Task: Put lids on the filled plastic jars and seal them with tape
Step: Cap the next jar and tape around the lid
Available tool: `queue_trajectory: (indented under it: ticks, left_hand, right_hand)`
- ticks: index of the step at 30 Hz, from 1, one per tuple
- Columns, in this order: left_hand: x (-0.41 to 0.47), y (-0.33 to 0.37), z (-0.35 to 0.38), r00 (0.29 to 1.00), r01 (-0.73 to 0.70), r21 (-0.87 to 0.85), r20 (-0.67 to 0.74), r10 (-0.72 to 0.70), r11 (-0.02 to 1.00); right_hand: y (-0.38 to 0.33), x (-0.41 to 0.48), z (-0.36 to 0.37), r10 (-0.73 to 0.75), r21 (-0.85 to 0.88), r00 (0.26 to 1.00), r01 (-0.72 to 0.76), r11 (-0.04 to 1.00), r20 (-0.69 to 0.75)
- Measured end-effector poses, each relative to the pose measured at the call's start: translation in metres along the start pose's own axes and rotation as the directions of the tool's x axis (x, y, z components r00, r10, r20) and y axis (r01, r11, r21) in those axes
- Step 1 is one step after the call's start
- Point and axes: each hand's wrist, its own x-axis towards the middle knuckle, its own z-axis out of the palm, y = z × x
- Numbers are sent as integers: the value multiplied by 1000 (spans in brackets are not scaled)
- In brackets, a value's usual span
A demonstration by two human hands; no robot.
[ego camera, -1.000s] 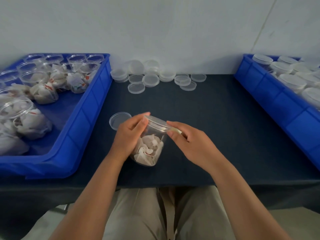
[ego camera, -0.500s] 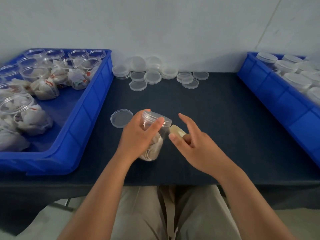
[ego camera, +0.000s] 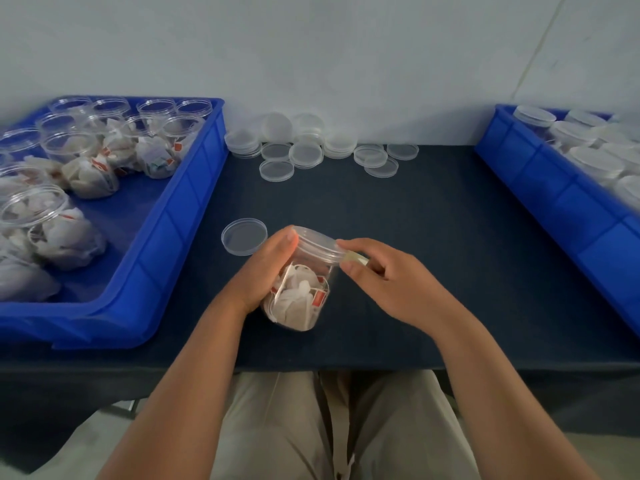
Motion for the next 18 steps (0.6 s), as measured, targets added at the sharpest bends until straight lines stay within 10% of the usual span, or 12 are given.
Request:
queue_trajectory:
  ticks: [8, 18]
  left_hand:
    - [-29, 10, 26, 871, -99, 572, -346, 349, 814]
    - [-10, 17, 23, 878, -26, 317, -445, 173, 948]
  right_hand:
    - [-16, -15, 21, 9, -101, 974, -32, 994, -224]
    - [-10, -14, 9, -34, 4, 999, 34, 999, 15]
